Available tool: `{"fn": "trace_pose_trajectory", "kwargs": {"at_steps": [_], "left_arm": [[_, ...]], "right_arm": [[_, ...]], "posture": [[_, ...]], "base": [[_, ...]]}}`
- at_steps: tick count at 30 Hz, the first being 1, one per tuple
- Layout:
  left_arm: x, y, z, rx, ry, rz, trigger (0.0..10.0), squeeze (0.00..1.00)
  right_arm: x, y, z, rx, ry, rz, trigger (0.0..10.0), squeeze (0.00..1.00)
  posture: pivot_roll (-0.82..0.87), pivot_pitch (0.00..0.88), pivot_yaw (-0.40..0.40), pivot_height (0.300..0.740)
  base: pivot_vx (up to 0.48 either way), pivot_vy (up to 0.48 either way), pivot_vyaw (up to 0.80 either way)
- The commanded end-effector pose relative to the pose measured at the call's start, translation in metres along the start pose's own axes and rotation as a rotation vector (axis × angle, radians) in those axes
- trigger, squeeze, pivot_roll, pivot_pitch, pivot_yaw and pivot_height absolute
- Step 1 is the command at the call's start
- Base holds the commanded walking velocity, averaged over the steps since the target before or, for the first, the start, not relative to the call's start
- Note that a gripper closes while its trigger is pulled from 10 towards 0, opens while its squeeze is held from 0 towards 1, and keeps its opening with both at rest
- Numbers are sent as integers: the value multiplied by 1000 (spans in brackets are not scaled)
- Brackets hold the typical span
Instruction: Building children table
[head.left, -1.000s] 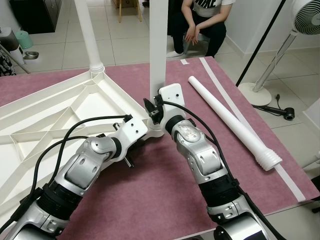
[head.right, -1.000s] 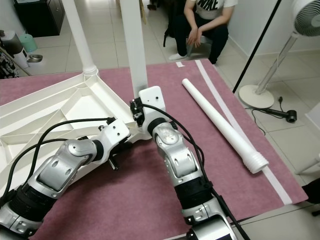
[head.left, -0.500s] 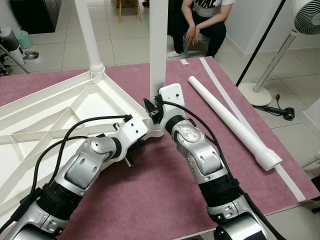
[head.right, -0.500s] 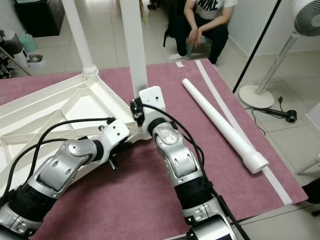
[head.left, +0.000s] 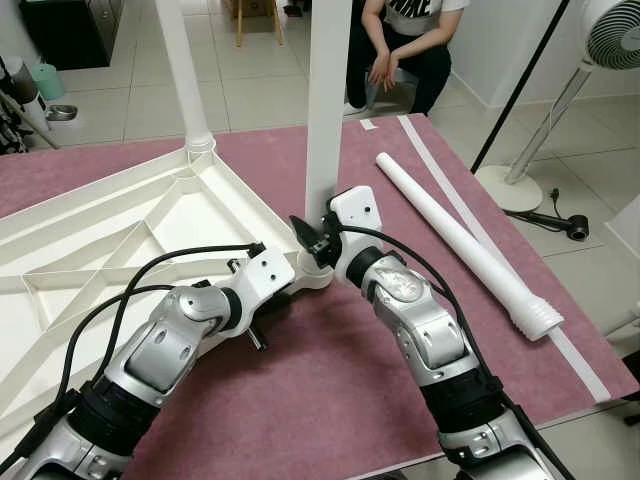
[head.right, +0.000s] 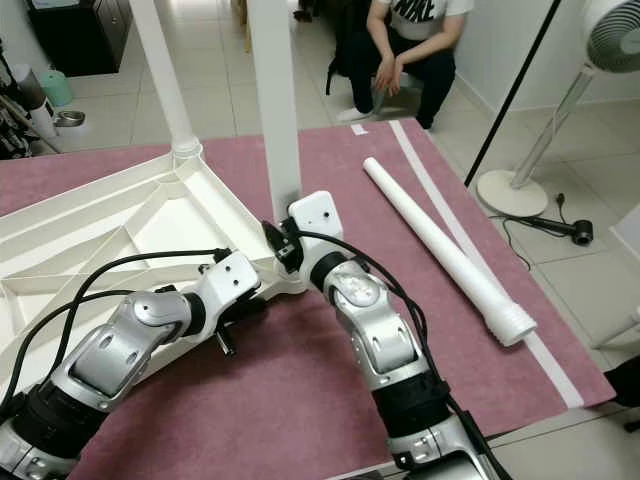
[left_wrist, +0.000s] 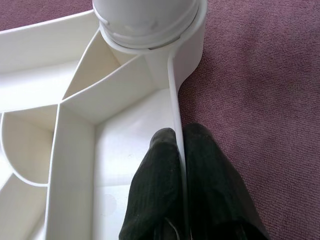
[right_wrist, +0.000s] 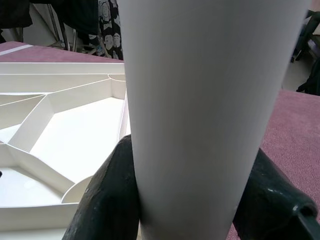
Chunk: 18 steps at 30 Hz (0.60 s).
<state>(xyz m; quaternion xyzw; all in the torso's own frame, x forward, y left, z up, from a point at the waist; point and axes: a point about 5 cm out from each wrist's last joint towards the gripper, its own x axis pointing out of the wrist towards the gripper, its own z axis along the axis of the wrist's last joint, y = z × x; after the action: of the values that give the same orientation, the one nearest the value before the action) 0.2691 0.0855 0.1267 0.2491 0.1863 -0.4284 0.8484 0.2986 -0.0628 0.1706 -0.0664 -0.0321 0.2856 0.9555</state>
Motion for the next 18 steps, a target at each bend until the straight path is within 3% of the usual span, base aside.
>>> {"fn": "trace_pose_trajectory", "kwargs": {"at_steps": [1,4,5,6,7,8,9,10,11,12,14,15,18], "left_arm": [[-7,5,28,115,-138,55,10000,0],[-7,5,28,116,-138,57,10000,0],[-7,5,28,115,-138,57,10000,0],[-7,5,28,115,-138,57,10000,0],[-8,5,28,115,-138,58,10000,0],[-8,4,28,115,-141,53,10000,443],[-8,4,28,115,-141,53,10000,443],[-8,4,28,115,-144,49,10000,1000],[-9,3,27,112,-147,38,10000,1000],[-10,1,27,115,-151,26,10000,1000],[-10,1,27,118,-154,18,10000,1000],[-11,1,27,117,-154,22,10000,1000],[-11,1,27,117,-154,22,10000,1000]], "right_arm": [[1,14,-7,-22,37,91,10000,0],[1,14,-7,-21,36,92,10000,0],[1,14,-7,-20,36,93,10000,125],[1,14,-7,-20,36,93,10000,125],[0,14,-7,-6,30,107,10000,1000],[-1,14,-7,-2,25,114,10000,1000],[-1,14,-7,-2,25,114,10000,1000],[-2,14,-6,0,22,119,10000,1000],[-2,14,-6,1,21,129,10000,1000],[-3,15,-6,-3,21,140,10000,0],[-4,15,-6,-5,20,148,10000,0],[-5,15,-6,2,22,151,10000,0],[-5,15,-6,2,22,151,10000,0]], "posture": [[81,0,0,740],[81,0,0,740],[82,0,0,740],[82,0,0,740],[82,0,0,740],[81,0,0,740],[81,0,0,740],[81,0,0,740],[81,0,0,740],[80,0,0,740],[80,0,0,740],[80,0,57,740],[80,0,57,740]], "base": [[0,0,0],[0,0,0],[0,0,0],[0,0,0],[0,0,0],[0,0,0],[0,0,0],[0,0,0],[0,0,0],[0,0,0],[0,0,0],[0,0,0],[0,0,0]]}}
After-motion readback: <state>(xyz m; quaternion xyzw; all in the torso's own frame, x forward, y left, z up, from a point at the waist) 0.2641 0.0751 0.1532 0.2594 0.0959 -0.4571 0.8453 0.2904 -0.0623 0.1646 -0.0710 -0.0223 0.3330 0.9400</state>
